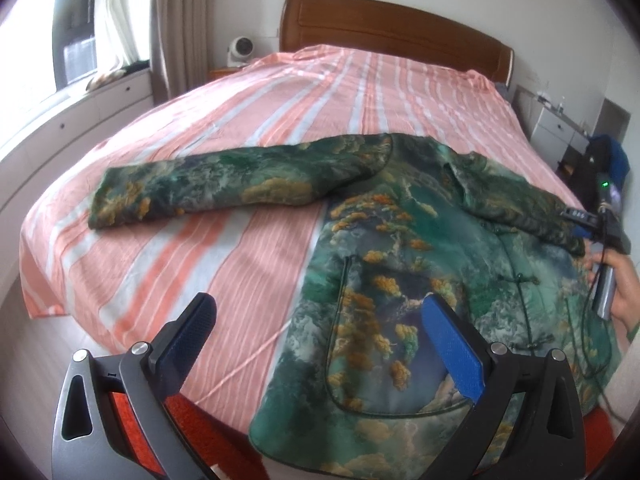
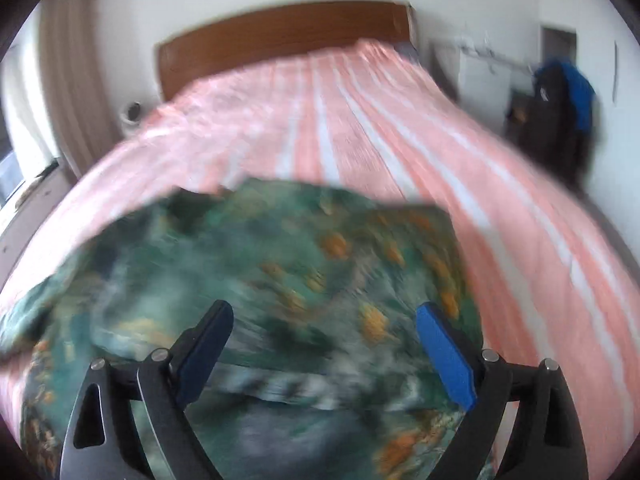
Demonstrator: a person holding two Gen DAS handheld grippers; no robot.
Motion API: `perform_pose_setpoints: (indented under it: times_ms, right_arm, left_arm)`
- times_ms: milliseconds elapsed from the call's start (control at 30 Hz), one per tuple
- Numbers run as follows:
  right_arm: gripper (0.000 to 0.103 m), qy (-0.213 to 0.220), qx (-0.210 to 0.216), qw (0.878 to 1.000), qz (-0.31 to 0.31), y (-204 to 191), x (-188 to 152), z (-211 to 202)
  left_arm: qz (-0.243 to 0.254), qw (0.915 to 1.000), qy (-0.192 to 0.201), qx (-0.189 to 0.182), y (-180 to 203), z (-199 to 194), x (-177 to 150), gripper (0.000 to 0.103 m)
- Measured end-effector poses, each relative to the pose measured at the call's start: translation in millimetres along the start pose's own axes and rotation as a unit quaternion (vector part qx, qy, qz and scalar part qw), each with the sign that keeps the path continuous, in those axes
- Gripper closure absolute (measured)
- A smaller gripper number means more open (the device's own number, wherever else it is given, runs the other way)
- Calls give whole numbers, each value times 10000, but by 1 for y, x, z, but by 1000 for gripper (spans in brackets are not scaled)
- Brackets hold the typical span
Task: Fold large clothes
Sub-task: 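Fold the held sleeve across the jacket body toward the collar and release, then grasp the remaining sleeve cuff with the left tool and lift it across the body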
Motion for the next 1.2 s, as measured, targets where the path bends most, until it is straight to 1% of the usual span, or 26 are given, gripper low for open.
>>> perform_pose_setpoints:
  times_ms: [33,67,133,167,233,300,333,367,467,500,533,567,600,633,733,867,1033,1200]
  right_arm:
    - [11,-564,300,9978,196,6,-15,25]
    - [11,-716,396,9962,284,7,-23,32]
    - [12,-361,380,9984,233,6,-24,14]
    - [12,-123,402,9989,195,2,-22,-2]
    - [12,338,650,9969,283,-6,-22,-47]
    - [11,594,830,9942,344,-12,-28,-80]
    - [5,704,894,9930,305,-19,-38,-103]
    - [0,748,912,9927,235,-24,-46,-116]
    - [0,856,846,9926,-147,-38,-83,-152]
    - [0,920,723,9927,-276,-41,-98,-164]
    - [0,953,640,9928,-348,-42,-102,-166]
    - [0,1015,478,9924,-499,-45,-118,-176]
    - [0,1057,392,9920,-572,-45,-126,-182]
    - [0,1156,237,9907,-679,-45,-142,-189]
    - [0,1329,-7,9877,-824,-44,-175,-203]
    - [0,1340,-230,9856,-1004,-44,-199,-210]
    - [0,1199,-109,9884,-924,-46,-209,-204]
    - [0,1285,-38,9840,-1230,-65,-212,-204]
  left_arm:
    - [42,10000,25,23,2,-1,1,1]
    - [74,9999,56,51,6,-4,2,1]
    - [57,9999,111,39,9,-8,3,1]
    - [50,9999,114,28,10,-8,2,1]
    - [86,9999,70,6,14,-6,1,1]
    - [160,9999,51,-26,19,-5,2,1]
    - [189,9998,78,-61,23,-7,3,1]
    - [213,9997,107,-99,26,-8,3,1]
    - [304,9992,185,-198,35,-14,5,1]
    - [316,9991,194,-221,37,-15,5,1]
    - [322,9990,194,-254,39,-16,5,0]
    - [328,9989,190,-284,40,-18,4,0]
    - [333,9988,188,-299,41,-19,3,1]
    - [341,9988,184,-312,42,-20,2,1]
    - [354,9987,147,-323,44,-21,-2,1]
    - [358,9985,136,-380,47,-25,-4,0]
    - [401,9981,143,-445,52,-27,-3,0]
    - [464,9976,1,-507,54,-25,-7,0]
Point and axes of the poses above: each gripper's, at about its wrist camera, not at the fingertips, and z roughly the way its jaws point, y to its right, x to its top, the point moved 7 cm from there along z, roughly the way its jaws point, and after that the axes turned 6 degrees about -z, right-handed, at the moved point
